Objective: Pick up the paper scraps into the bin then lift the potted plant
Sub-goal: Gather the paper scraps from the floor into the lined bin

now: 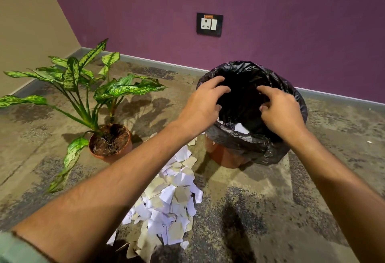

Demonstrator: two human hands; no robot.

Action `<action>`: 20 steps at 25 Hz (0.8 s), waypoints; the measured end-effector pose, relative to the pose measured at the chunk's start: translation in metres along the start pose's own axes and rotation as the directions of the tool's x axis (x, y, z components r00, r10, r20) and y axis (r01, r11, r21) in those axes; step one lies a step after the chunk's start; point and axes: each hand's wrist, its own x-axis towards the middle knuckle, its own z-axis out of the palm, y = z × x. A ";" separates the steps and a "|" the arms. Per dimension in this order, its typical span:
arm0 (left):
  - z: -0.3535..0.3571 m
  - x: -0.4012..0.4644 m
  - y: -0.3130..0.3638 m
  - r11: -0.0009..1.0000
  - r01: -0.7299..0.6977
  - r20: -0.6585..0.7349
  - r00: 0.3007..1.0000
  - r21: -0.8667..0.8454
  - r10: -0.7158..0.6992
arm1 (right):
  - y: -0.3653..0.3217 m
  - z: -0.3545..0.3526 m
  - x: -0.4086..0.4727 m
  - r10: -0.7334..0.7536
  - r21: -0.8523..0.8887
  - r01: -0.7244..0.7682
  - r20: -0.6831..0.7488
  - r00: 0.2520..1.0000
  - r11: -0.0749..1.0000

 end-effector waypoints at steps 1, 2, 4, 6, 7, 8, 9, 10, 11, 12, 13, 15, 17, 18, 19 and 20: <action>-0.001 -0.007 -0.007 1.000 -0.017 -0.016 1.000 -0.001 0.017 | 0.000 0.001 -0.003 -0.002 0.022 0.002 -0.023 1.000 1.000; -0.002 -0.015 -0.015 0.999 -0.033 -0.045 0.998 0.009 0.034 | -0.001 0.001 -0.007 -0.002 0.068 0.005 -0.045 0.999 0.998; -0.006 -0.037 -0.036 0.998 -0.044 -0.115 0.992 0.051 0.050 | -0.010 0.000 -0.021 -0.015 0.228 0.034 -0.086 0.996 0.973; -0.006 -0.065 -0.057 0.998 -0.022 -0.148 0.989 0.057 0.030 | -0.025 0.002 -0.046 -0.091 0.372 0.133 -0.130 0.987 0.919; -0.003 -0.080 -0.067 0.999 0.002 -0.148 0.989 0.041 0.004 | -0.034 0.006 -0.061 -0.159 0.411 0.205 -0.142 0.977 0.888; 0.001 -0.096 -0.078 0.999 0.028 -0.143 0.989 0.022 -0.025 | -0.040 0.015 -0.077 -0.238 0.428 0.273 -0.134 0.962 0.862; 0.005 -0.112 -0.088 0.998 0.056 -0.143 0.988 0.011 -0.054 | -0.044 0.028 -0.093 -0.318 0.425 0.328 -0.097 0.943 0.844; 0.010 -0.127 -0.099 0.996 0.083 -0.153 0.985 0.010 -0.081 | -0.046 0.045 -0.109 -0.394 0.397 0.374 -0.031 0.918 0.838; 0.016 -0.143 -0.111 0.993 0.113 -0.170 0.979 0.015 -0.109 | -0.048 0.065 -0.124 -0.463 0.358 0.414 0.058 0.884 0.837; 0.022 -0.160 -0.122 0.990 0.141 -0.179 0.974 0.017 -0.136 | -0.048 0.083 -0.139 -0.521 0.306 0.460 0.156 0.839 0.833; 0.028 -0.178 -0.132 0.986 0.167 -0.173 0.972 0.019 -0.161 | -0.047 0.102 -0.151 -0.578 0.249 0.526 0.244 0.778 0.813; 0.038 -0.216 -0.152 0.975 0.205 -0.097 0.975 0.080 -0.198 | -0.045 0.136 -0.173 -0.699 0.195 0.688 0.386 0.601 0.699; 0.044 -0.250 -0.170 0.951 0.228 0.084 0.965 0.209 -0.249 | -0.043 0.165 -0.197 -0.741 0.193 0.783 0.514 0.432 0.591; 0.045 -0.263 -0.179 0.926 0.258 0.184 0.931 0.274 -0.314 | -0.043 0.182 -0.211 -0.755 0.199 0.815 0.541 0.371 0.544; 0.045 -0.272 -0.187 0.890 0.311 0.262 0.876 0.334 -0.405 | -0.045 0.199 -0.227 -0.742 0.209 0.827 0.590 0.318 0.522; 0.045 -0.279 -0.193 0.843 0.375 0.316 0.805 0.385 -0.502 | -0.050 0.212 -0.243 -0.689 0.225 0.806 0.668 0.281 0.547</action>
